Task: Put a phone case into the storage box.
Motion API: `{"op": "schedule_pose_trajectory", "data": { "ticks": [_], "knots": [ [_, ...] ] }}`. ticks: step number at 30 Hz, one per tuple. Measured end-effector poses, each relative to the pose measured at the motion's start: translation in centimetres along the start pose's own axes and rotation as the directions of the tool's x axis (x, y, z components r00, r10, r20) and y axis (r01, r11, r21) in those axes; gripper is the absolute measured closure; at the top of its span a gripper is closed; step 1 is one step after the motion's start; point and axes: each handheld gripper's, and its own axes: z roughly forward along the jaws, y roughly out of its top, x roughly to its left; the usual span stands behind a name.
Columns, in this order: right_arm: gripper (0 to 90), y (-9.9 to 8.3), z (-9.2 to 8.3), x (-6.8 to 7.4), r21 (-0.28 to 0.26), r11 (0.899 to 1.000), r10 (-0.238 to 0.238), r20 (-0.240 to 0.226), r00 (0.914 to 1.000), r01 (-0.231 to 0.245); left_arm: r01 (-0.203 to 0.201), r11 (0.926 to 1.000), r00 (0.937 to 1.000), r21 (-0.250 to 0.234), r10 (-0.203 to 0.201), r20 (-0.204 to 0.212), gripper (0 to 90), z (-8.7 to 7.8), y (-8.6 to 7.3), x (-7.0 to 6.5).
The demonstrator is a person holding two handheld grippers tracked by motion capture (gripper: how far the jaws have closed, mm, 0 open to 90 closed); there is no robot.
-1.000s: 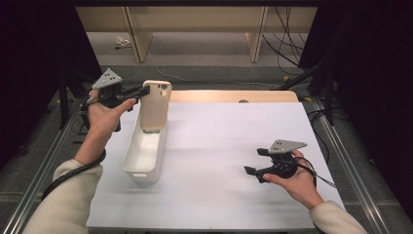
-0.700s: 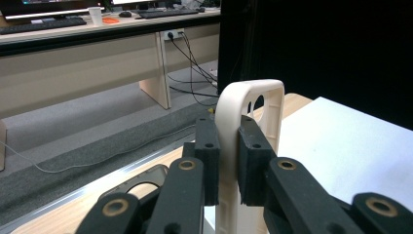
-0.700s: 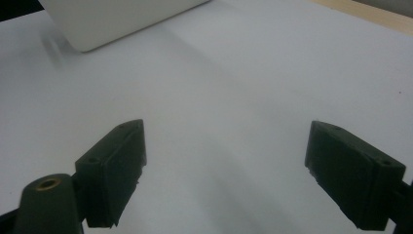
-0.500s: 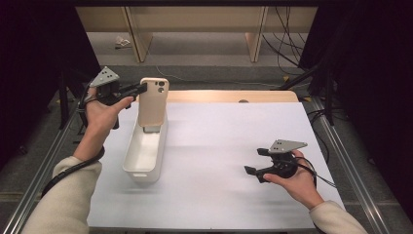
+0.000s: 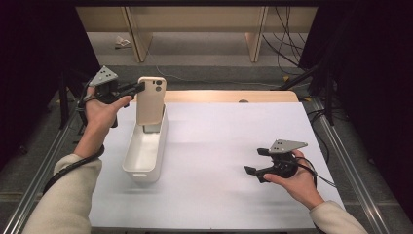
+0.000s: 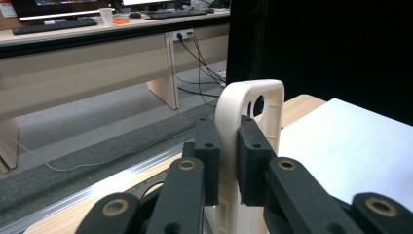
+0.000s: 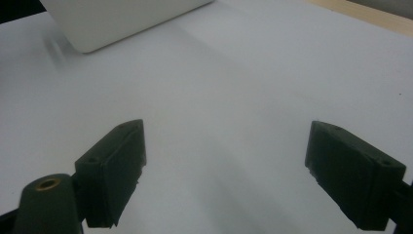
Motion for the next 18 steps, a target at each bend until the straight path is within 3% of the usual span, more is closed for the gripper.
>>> {"op": "schedule_pose_trajectory", "data": {
  "ticks": [18],
  "knots": [
    [15.6, 0.03, -0.09, 0.03, -0.011, 1.000, -0.002, -0.006, 1.0000, 0.002, -0.005, 1.0000, 0.9998, -0.001, 0.005, -0.021, 80.7, 0.66, -0.59, 0.81]
  ]
}}
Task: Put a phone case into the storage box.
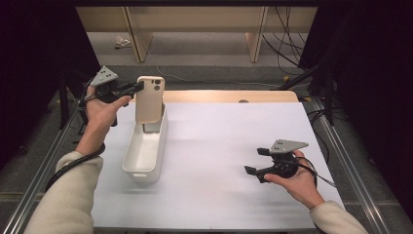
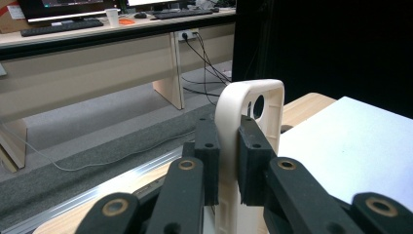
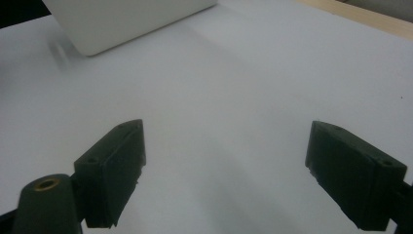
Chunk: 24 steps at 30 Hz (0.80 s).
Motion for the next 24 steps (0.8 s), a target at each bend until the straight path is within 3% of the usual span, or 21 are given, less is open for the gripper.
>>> {"op": "schedule_pose_trajectory", "data": {
  "ticks": [24],
  "knots": [
    [15.7, 0.0, 0.0, 0.0, 0.003, 1.000, -0.006, -0.004, 1.0000, 0.006, 0.014, 0.9992, 0.9998, 0.036, -0.014, -0.017, 80.6, 1.3, -2.1, 1.0]
  ]
}}
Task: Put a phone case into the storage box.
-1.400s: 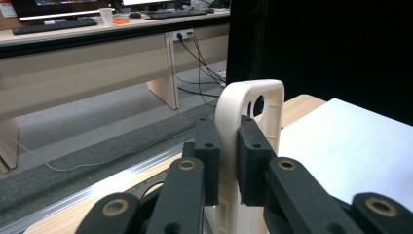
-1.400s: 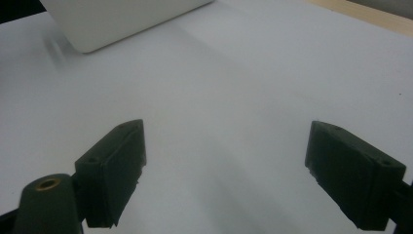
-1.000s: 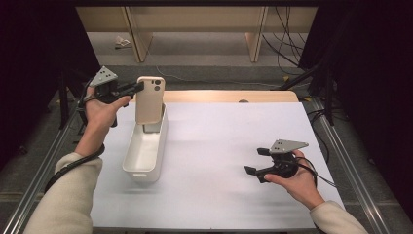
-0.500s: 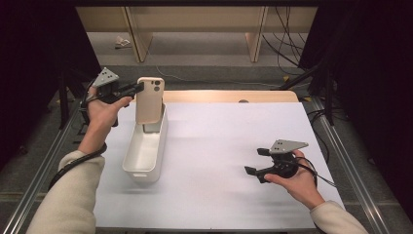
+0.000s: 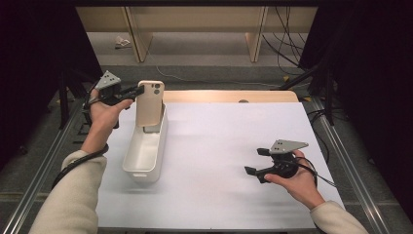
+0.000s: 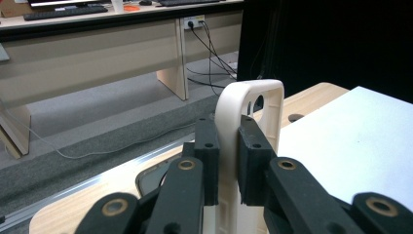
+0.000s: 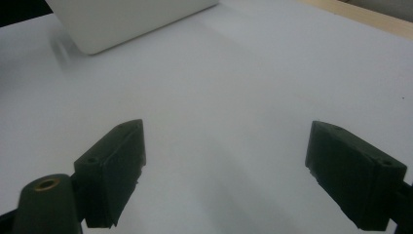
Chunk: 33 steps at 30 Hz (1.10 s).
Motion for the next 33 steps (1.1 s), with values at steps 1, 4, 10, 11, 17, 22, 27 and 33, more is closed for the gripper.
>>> {"op": "schedule_pose_trajectory", "data": {
  "ticks": [1, 4, 10, 11, 17, 22, 27, 33],
  "knots": [
    [15.7, 0.0, 0.0, 0.0, 0.000, 1.000, 0.000, 0.000, 1.0000, 0.000, 0.002, 1.0000, 1.0000, 0.000, -0.002, -0.001, 80.6, 0.0, -0.1, 0.0],
    [15.7, 0.0, 0.0, 0.0, 0.001, 1.000, -0.002, 0.000, 1.0000, 0.002, 0.005, 1.0000, 1.0000, 0.003, -0.005, -0.002, 80.6, 0.1, -0.4, 0.2],
    [15.7, 0.0, 0.0, 0.0, 0.001, 1.000, -0.002, -0.002, 1.0000, 0.002, 0.012, 0.9999, 0.9999, 0.006, -0.012, -0.004, 80.5, 0.3, -0.7, 0.2],
    [15.7, 0.0, 0.0, 0.0, 0.001, 1.000, -0.002, -0.002, 1.0000, 0.002, 0.010, 0.9999, 0.9999, 0.007, -0.010, -0.003, 80.5, 0.3, -0.7, 0.2],
    [15.7, 0.0, 0.0, 0.0, 0.002, 1.000, -0.002, -0.003, 1.0000, 0.002, 0.017, 0.9997, 0.9999, 0.016, -0.017, -0.002, 80.4, 0.6, -1.3, 0.3],
    [15.7, 0.0, 0.0, 0.0, 0.002, 1.000, -0.002, -0.005, 1.0000, 0.002, 0.021, 0.9995, 0.9998, 0.024, -0.021, 0.001, 80.4, 0.8, -1.6, 0.4],
    [15.7, 0.0, 0.0, 0.0, 0.001, 1.000, -0.002, -0.005, 1.0000, 0.002, 0.020, 0.9994, 0.9998, 0.029, -0.020, -0.001, 80.4, 1.0, -1.7, 0.4],
    [15.7, 0.0, 0.0, 0.0, 0.000, 1.000, -0.001, -0.005, 1.0000, 0.001, 0.018, 0.9993, 0.9998, 0.033, -0.018, 0.001, 80.4, 1.2, -1.8, 0.4]
  ]
}}
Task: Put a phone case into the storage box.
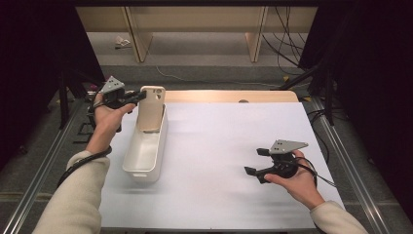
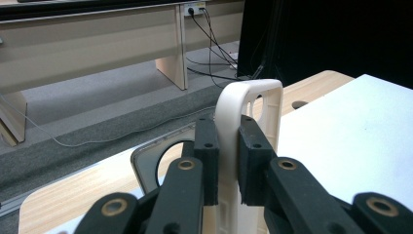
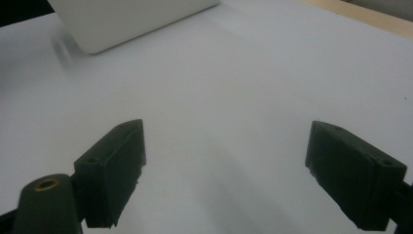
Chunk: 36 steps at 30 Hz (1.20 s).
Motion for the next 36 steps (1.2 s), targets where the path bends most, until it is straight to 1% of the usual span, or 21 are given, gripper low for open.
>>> {"op": "schedule_pose_trajectory", "data": {
  "ticks": [11, 27, 30, 36],
  "knots": [
    [15.7, 0.0, 0.0, 0.0, 0.001, 1.000, -0.001, -0.001, 1.0000, 0.001, 0.016, 0.9998, 0.9999, 0.010, -0.016, 0.002, 80.4, 0.3, -0.8, 0.2],
    [15.7, 0.0, 0.0, 0.0, 0.001, 1.000, -0.001, 0.000, 1.0000, 0.001, 0.022, 0.9995, 0.9997, 0.021, -0.023, 0.006, 80.3, 0.6, -1.3, 0.3],
    [15.7, 0.0, 0.0, 0.0, 0.001, 1.000, -0.001, 0.000, 1.0000, 0.001, 0.021, 0.9993, 0.9997, 0.030, -0.022, 0.009, 80.3, 0.7, -1.5, 0.4],
    [15.7, 0.0, 0.0, -0.1, 0.000, 1.000, -0.001, 0.001, 1.0000, 0.001, 0.033, 0.9989, 0.9994, 0.034, -0.034, 0.007, 80.2, 0.9, -1.9, 0.6]
  ]
}}
